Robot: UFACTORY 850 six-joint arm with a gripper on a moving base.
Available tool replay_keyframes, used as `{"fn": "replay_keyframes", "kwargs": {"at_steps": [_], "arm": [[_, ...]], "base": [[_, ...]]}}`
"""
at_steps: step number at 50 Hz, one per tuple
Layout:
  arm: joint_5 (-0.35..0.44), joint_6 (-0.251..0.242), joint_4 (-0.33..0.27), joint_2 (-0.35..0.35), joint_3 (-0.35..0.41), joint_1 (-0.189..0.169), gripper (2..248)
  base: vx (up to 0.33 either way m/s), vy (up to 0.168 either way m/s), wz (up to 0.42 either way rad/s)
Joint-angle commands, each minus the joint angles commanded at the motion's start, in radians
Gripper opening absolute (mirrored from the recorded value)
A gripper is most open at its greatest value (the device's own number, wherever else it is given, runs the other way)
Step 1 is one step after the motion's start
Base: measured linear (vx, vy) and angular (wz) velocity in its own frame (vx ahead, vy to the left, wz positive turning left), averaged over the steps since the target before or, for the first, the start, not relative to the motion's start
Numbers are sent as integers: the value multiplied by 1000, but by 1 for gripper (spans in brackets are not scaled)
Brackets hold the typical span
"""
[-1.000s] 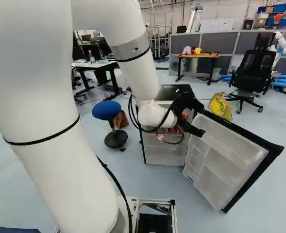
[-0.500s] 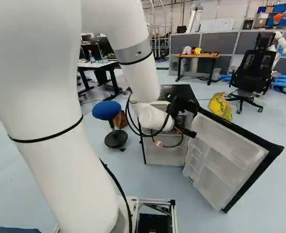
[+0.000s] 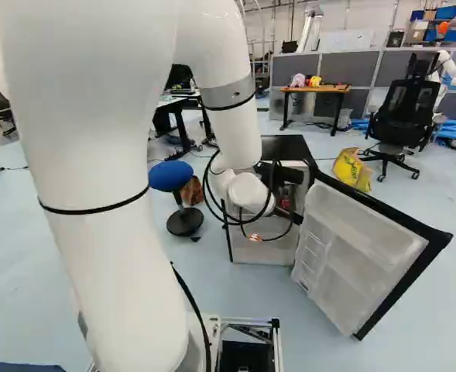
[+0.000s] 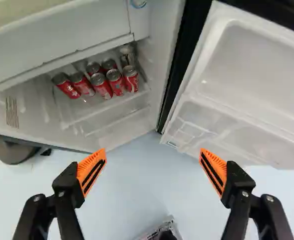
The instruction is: Grab a drink from the fridge
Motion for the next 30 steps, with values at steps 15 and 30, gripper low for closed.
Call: {"fn": "replay_keyframes", "kwargs": {"at_steps": [15,30], "arm": [[-3,0,-49,-63,-25,0,247],[-1,0,-49,-126,-52,0,247]], "base": [[0,0,0],[0,0,0]]}}
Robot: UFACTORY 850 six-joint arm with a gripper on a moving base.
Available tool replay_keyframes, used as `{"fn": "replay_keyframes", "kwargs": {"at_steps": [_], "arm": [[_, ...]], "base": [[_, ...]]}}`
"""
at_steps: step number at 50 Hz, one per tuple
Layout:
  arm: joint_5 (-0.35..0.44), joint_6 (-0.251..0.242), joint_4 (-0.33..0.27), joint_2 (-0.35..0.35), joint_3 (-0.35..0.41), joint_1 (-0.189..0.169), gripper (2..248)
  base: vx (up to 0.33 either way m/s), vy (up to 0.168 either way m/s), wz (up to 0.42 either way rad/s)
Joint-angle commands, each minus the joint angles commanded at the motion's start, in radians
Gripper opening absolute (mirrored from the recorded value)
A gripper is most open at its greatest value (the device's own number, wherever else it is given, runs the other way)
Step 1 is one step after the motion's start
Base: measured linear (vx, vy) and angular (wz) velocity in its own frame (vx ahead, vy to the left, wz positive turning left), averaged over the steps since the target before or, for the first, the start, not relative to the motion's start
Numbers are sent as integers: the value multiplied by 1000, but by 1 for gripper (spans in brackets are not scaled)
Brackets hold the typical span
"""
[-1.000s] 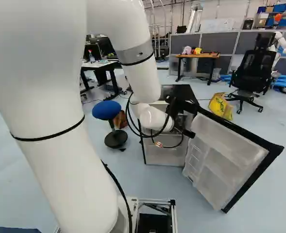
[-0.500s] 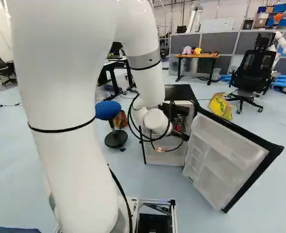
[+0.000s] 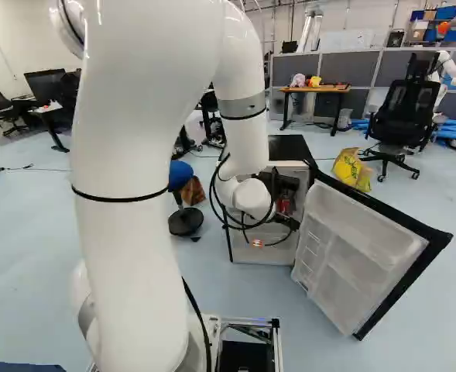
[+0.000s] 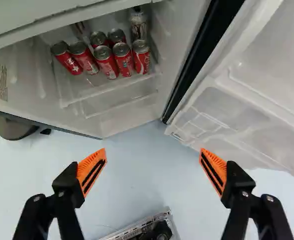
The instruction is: Grab a drink from the fridge
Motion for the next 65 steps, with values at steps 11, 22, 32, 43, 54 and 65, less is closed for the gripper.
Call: {"fn": "replay_keyframes", "kwargs": {"at_steps": [11,22,32,43,54,65], "arm": [[23,0,0,-46,-20,0,247],[71,0,0,-90,-40,3,247],[119,0,0,-129,-56,6,247],[172,0,0,-170,-73,11,247],[225,0,0,-210,-90,16,247],[279,0,0,-249,-108,21,247]], "base": [[0,0,0],[0,0,0],[0,0,0],[0,0,0],[0,0,0],[0,0,0]]}}
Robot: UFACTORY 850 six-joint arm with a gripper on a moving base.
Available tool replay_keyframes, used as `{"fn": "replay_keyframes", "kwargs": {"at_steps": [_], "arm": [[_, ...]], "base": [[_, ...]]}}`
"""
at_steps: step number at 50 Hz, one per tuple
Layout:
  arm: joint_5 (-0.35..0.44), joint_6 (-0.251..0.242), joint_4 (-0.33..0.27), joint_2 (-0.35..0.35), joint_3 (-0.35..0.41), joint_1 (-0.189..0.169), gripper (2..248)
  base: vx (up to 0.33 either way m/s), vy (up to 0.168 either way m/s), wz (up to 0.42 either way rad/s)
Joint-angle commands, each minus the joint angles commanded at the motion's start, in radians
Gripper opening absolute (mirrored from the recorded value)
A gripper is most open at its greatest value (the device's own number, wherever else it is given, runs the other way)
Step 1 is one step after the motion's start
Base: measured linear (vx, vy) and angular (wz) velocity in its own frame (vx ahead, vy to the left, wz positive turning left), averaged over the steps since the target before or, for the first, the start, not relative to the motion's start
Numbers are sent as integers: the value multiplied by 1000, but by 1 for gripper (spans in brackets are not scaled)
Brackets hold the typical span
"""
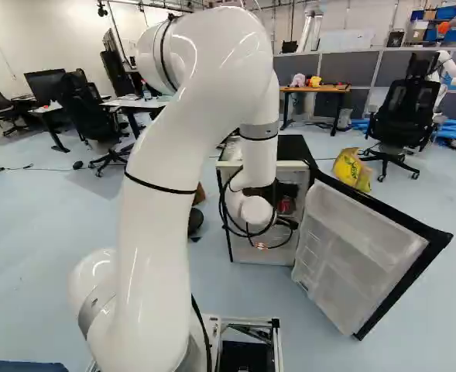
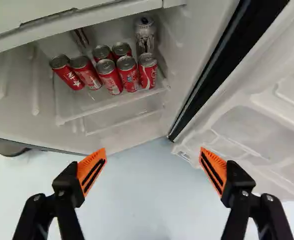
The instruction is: Grab a drink from the fridge
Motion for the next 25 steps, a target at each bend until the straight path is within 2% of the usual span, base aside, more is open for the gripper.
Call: {"fn": "replay_keyframes", "kwargs": {"at_steps": [25], "arm": [[127,0,0,-87,-39,11,247]], "base": [[0,0,0]]}}
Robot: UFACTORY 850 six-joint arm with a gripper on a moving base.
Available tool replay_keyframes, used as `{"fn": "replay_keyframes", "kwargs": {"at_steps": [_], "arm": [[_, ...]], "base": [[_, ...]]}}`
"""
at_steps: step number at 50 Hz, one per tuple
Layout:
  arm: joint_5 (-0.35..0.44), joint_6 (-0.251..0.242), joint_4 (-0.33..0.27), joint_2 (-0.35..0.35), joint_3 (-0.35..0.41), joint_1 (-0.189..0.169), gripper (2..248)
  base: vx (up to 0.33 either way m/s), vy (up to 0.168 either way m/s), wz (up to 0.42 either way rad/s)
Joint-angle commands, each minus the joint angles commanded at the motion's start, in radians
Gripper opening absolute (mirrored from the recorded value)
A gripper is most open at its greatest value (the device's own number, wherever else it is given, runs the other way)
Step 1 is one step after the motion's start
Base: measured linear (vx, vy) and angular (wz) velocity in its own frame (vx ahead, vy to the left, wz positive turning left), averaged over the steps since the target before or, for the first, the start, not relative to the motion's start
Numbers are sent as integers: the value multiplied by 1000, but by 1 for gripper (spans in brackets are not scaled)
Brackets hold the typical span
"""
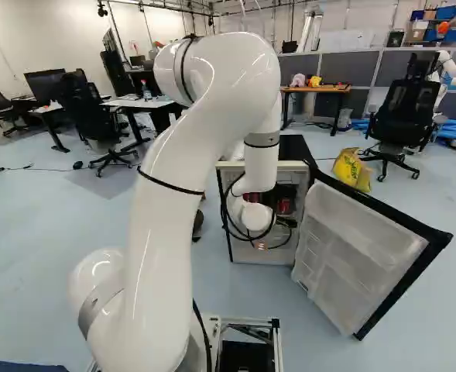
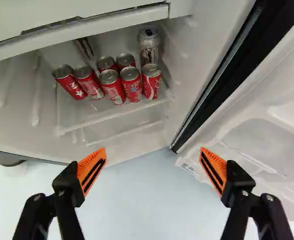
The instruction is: Grab a drink from the fridge
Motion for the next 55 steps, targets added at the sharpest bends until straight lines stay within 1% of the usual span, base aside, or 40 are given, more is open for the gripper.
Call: {"fn": "replay_keyframes", "kwargs": {"at_steps": [29,55], "arm": [[158,0,0,-98,-48,9,247],[301,0,0,-187,-99,9,247]], "base": [[0,0,0],[0,0,0]]}}
